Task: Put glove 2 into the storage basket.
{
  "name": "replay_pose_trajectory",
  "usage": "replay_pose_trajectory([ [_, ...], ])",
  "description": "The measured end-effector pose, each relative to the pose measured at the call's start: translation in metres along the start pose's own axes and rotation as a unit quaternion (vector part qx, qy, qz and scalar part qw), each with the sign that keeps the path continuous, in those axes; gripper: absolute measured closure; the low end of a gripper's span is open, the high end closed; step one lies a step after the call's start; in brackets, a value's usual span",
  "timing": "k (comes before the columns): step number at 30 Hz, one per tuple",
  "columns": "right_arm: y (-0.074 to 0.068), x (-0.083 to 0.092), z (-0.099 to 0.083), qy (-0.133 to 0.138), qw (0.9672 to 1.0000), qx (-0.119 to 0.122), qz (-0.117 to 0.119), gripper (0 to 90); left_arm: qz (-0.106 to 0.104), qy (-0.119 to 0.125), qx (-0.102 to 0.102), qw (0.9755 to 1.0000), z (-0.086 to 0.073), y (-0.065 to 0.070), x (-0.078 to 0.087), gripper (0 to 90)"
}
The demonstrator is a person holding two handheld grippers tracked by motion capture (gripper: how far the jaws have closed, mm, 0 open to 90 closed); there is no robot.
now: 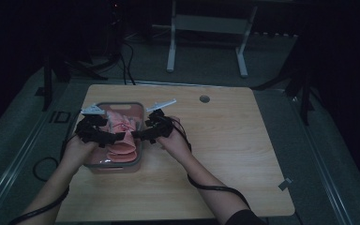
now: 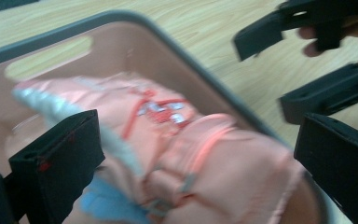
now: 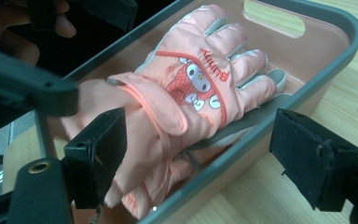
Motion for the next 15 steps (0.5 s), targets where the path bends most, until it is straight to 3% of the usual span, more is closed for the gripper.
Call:
replay_pose_trajectory([
  [11, 0.012, 0.019, -0.01, 0.003, 1.0, 0.007, -0.003, 16.8, -0.039, 0.024, -0.049, 0.9978, 0.026, 0.045, -0.005, 1.4],
  [15, 0.018, 0.026, -0.017, 0.003, 0.9999, 0.012, -0.003, 16.2, -0.053, 0.038, -0.056, 0.9963, 0.033, 0.06, -0.008, 1.4],
])
Point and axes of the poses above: each handheld gripper's, and its own axes: x roughly backward along the jaws, z roughly out of its top, y roughly to its right, the point moved 4 cm from there along -x, roughly forward along the jaws, and after that the axes turned 15 degrees about -x, right-handed, at the moved point
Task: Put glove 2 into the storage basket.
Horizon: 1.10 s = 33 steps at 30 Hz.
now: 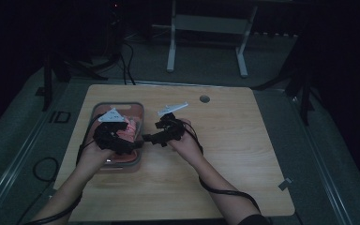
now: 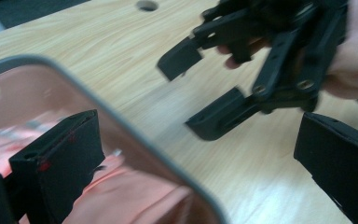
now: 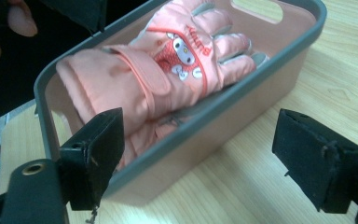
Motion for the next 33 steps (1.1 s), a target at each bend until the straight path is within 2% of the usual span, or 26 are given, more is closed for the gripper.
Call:
replay_pose_trajectory([
  [3, 0.004, 0.006, -0.005, 0.001, 1.0, 0.002, 0.003, 15.8, -0.006, 0.002, -0.016, 0.9999, 0.006, 0.011, -0.005, 1.3],
  [11, 0.017, 0.023, -0.019, 0.01, 0.9999, 0.007, 0.003, 14.8, -0.028, 0.004, -0.042, 0.9987, 0.017, 0.041, -0.024, 1.3],
  [17, 0.027, 0.032, -0.033, 0.008, 0.9999, 0.009, 0.005, 14.6, -0.045, 0.003, -0.052, 0.9976, 0.017, 0.056, -0.04, 1.3],
  [20, 0.033, 0.035, -0.04, 0.007, 0.9999, 0.012, 0.006, 14.6, -0.049, 0.003, -0.063, 0.9968, 0.017, 0.062, -0.047, 1.3],
  [25, 0.04, 0.041, -0.051, 0.01, 0.9998, 0.013, 0.008, 14.2, -0.068, 0.012, -0.081, 0.9943, 0.017, 0.074, -0.057, 1.3],
  [33, 0.056, 0.053, -0.074, 0.007, 0.9997, 0.023, 0.004, 14.0, -0.094, 0.004, -0.1, 0.9905, 0.009, 0.094, -0.075, 1.3],
])
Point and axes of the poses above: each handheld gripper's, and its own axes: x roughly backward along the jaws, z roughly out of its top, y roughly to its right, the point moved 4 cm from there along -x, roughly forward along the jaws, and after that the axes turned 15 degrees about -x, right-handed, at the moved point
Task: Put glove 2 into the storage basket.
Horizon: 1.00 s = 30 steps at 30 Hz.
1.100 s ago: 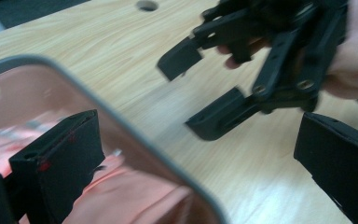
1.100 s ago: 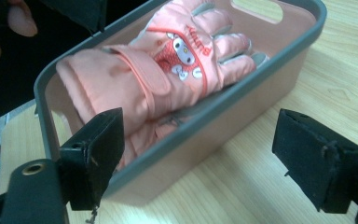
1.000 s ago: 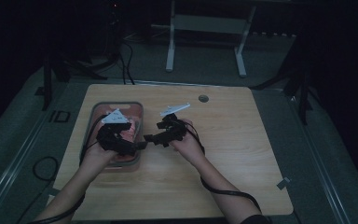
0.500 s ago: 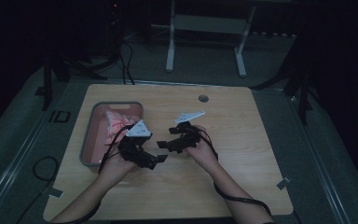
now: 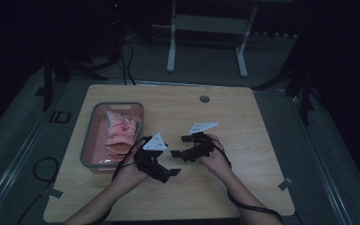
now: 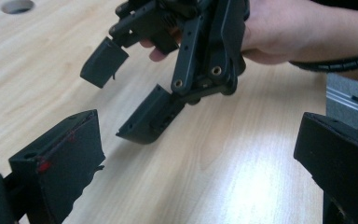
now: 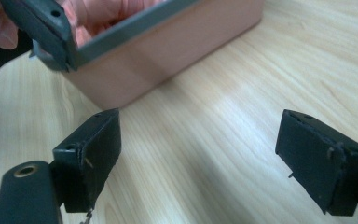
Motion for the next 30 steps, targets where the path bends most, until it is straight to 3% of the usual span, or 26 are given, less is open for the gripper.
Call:
replay_pose_trajectory([
  [5, 0.008, 0.002, -0.011, -0.006, 0.9999, -0.006, -0.011, 14.0, -0.007, 0.004, -0.004, 1.0, -0.003, 0.006, -0.008, 1.3],
  [18, 0.02, 0.017, -0.04, -0.013, 0.9996, -0.008, -0.023, 14.0, -0.045, -0.007, -0.048, 0.9978, -0.01, 0.032, -0.036, 1.3],
  [21, 0.024, 0.022, -0.046, -0.007, 0.9995, -0.013, -0.027, 14.0, -0.051, -0.009, -0.065, 0.9965, -0.01, 0.038, -0.041, 1.3],
  [24, 0.026, 0.03, -0.052, 0.003, 0.9994, -0.013, -0.031, 13.9, -0.054, 0.0, -0.067, 0.9963, -0.01, 0.042, -0.045, 1.3],
  [30, 0.029, 0.039, -0.064, 0.008, 0.9996, -0.004, -0.026, 13.8, -0.06, -0.007, -0.076, 0.9953, -0.017, 0.046, -0.057, 1.3],
])
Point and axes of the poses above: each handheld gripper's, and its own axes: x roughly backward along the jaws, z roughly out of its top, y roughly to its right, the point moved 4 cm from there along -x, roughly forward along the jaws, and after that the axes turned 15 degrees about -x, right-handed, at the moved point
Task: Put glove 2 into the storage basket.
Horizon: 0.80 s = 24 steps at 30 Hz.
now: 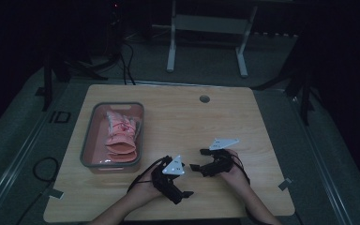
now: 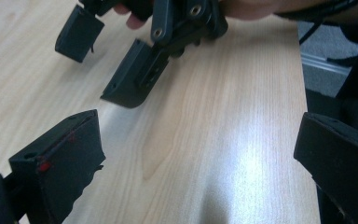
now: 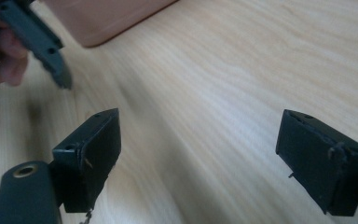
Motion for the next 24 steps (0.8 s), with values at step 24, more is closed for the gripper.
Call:
replay_pose_trajectory([
  [24, 0.014, 0.026, -0.032, 0.011, 0.9997, 0.003, -0.02, 13.8, 0.0, -0.021, 0.005, 0.9998, -0.025, 0.005, -0.021, 1.3],
])
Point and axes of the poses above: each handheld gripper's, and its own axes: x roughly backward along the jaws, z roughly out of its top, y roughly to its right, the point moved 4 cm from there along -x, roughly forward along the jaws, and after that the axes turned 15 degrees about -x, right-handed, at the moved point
